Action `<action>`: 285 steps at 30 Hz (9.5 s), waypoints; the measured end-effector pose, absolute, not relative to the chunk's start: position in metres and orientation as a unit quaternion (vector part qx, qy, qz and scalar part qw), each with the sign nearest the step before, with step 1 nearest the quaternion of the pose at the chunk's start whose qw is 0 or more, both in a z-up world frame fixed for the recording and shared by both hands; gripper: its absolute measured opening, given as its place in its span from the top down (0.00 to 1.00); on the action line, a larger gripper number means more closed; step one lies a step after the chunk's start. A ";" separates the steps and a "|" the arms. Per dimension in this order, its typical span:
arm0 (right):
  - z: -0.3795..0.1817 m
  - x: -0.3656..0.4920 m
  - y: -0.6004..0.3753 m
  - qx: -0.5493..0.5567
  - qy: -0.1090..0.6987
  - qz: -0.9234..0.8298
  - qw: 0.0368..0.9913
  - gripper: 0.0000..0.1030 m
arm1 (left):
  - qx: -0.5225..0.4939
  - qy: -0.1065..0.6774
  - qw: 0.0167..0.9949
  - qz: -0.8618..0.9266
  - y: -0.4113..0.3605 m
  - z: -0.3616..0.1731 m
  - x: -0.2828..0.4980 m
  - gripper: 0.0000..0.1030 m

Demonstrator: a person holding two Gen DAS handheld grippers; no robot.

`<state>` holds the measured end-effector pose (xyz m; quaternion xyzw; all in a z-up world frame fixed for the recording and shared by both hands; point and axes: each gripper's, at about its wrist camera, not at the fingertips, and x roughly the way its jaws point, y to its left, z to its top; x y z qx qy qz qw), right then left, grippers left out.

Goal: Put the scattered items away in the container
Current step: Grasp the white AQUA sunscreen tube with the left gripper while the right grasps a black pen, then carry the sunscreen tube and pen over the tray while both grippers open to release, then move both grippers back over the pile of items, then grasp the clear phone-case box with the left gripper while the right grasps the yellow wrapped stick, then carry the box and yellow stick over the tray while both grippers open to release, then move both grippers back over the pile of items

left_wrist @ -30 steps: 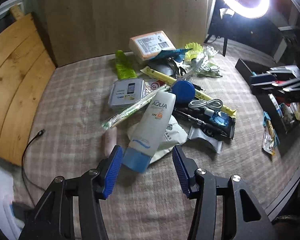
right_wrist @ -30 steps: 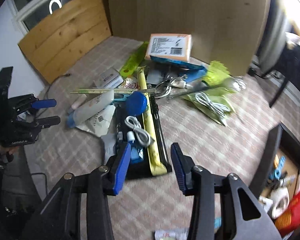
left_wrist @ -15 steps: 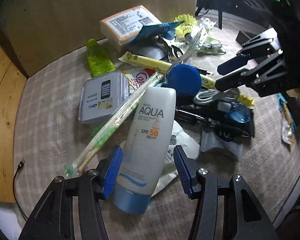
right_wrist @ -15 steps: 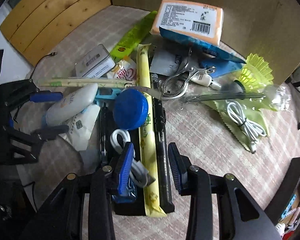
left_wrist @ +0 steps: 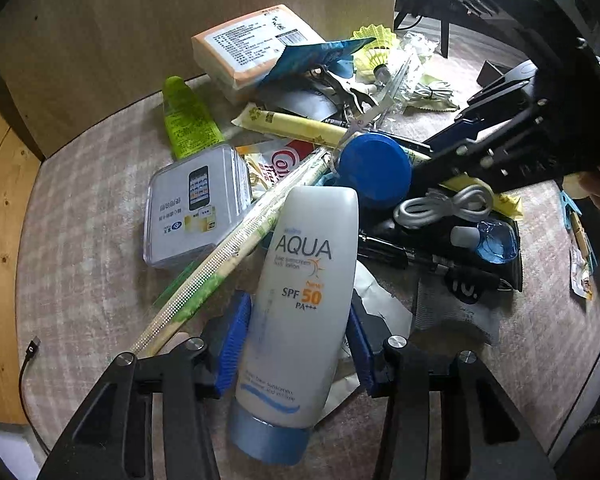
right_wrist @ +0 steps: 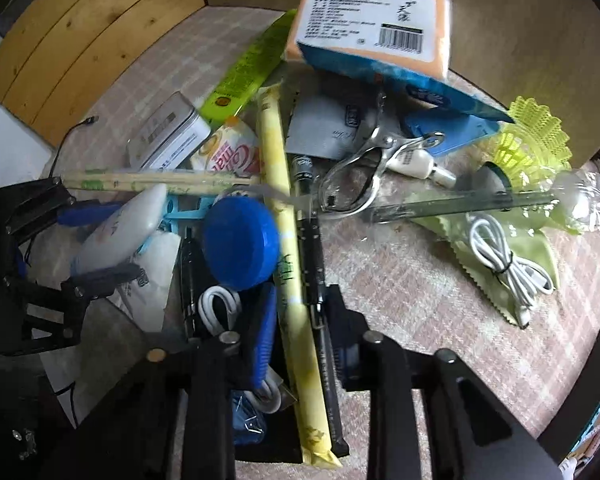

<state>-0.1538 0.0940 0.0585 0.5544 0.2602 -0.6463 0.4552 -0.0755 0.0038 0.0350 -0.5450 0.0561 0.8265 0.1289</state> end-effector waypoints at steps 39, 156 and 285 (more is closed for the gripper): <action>0.154 -0.104 0.237 0.478 0.168 -0.733 0.454 0.90 | -0.494 -0.049 0.158 0.853 0.008 0.091 -0.049 0.72; 0.067 -0.166 0.117 0.539 0.238 -0.666 0.457 0.43 | -0.570 -0.047 0.075 0.817 -0.044 0.041 -0.164 0.28; 0.165 -0.090 0.228 0.459 0.221 -0.712 0.483 0.61 | -0.513 0.014 0.098 0.853 0.017 0.118 -0.049 0.35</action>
